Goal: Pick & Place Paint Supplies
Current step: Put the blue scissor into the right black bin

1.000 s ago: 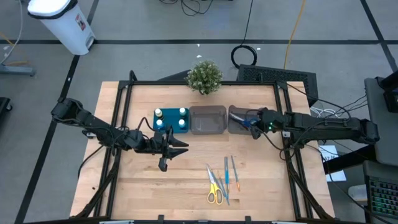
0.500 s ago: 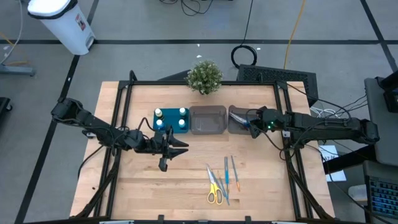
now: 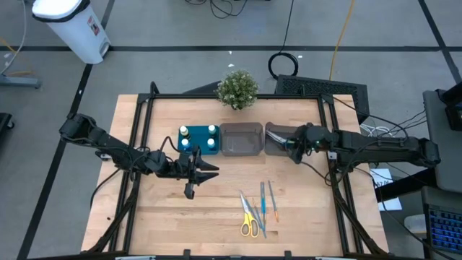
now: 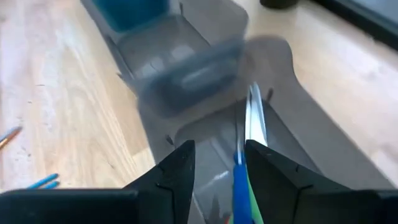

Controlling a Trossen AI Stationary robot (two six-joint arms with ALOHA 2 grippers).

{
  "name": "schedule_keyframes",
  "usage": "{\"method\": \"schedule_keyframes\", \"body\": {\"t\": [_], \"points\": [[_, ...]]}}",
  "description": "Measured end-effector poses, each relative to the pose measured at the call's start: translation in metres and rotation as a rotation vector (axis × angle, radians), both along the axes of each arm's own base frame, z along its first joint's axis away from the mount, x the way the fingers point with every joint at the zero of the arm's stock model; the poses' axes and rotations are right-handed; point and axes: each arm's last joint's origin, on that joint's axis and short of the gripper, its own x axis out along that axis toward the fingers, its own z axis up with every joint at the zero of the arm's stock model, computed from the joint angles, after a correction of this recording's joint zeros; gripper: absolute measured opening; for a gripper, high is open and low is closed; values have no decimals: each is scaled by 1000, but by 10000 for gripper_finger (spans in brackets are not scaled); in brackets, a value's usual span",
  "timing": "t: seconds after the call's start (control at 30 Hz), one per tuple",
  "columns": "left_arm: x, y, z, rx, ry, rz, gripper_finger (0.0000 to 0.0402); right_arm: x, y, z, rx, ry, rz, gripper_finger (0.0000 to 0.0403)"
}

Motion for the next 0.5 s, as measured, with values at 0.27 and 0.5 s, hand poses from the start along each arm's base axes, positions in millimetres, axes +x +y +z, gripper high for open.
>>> {"method": "schedule_keyframes", "body": {"t": [0.27,0.5], "points": [[0,0,0,1,3,0,93,2,9,23,-90,17,125,129],[0,0,-1,3,8,0,93,-6,25,20,-98,175,238,63]]}}
